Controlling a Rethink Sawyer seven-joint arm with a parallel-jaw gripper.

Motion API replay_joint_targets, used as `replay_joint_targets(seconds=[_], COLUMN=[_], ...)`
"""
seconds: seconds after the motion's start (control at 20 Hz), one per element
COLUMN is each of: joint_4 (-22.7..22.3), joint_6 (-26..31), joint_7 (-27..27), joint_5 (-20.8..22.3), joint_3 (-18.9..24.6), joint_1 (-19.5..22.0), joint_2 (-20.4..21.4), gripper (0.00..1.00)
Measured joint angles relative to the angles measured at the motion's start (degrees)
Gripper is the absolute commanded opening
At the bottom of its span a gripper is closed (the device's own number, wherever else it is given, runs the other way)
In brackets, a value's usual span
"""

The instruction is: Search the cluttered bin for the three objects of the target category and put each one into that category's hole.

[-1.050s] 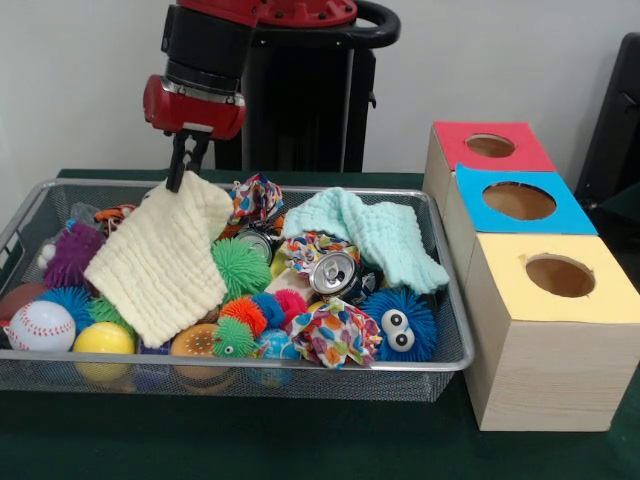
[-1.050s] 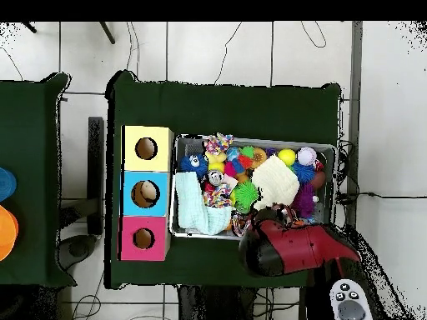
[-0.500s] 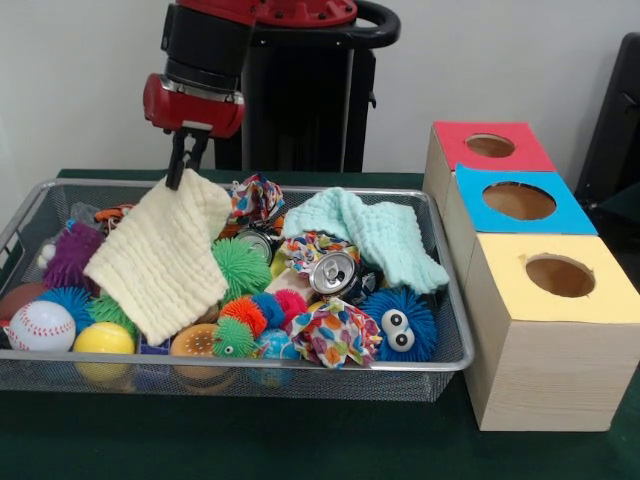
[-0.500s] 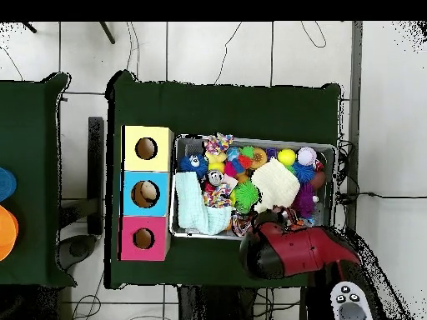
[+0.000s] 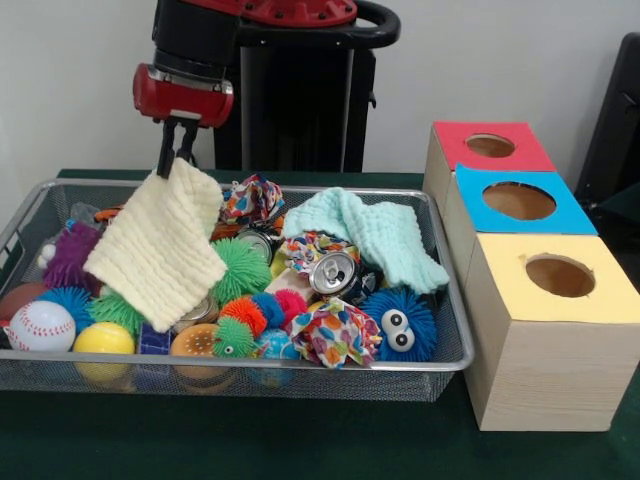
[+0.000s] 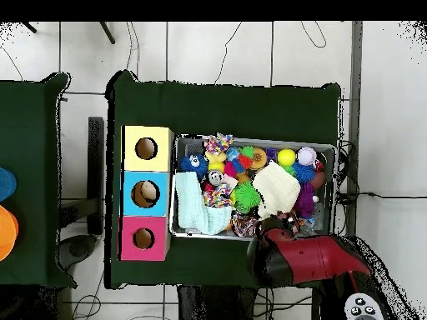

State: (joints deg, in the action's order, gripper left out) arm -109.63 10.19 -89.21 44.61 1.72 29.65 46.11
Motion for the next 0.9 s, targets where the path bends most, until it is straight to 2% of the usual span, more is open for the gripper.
replay_joint_targets(seconds=[0.2, 0.45, 0.9], joint_4=[-1.68, -3.99, -4.81], joint_6=[0.04, 2.45, 7.35], joint_7=[0.0, 0.0, 0.0], joint_5=[-0.68, -4.48, -10.16], joint_3=[0.12, 1.03, 3.7], joint_1=[0.04, -0.19, -0.35], joint_2=[2.04, 6.79, 11.23], gripper=[0.0, 0.0, 0.0])
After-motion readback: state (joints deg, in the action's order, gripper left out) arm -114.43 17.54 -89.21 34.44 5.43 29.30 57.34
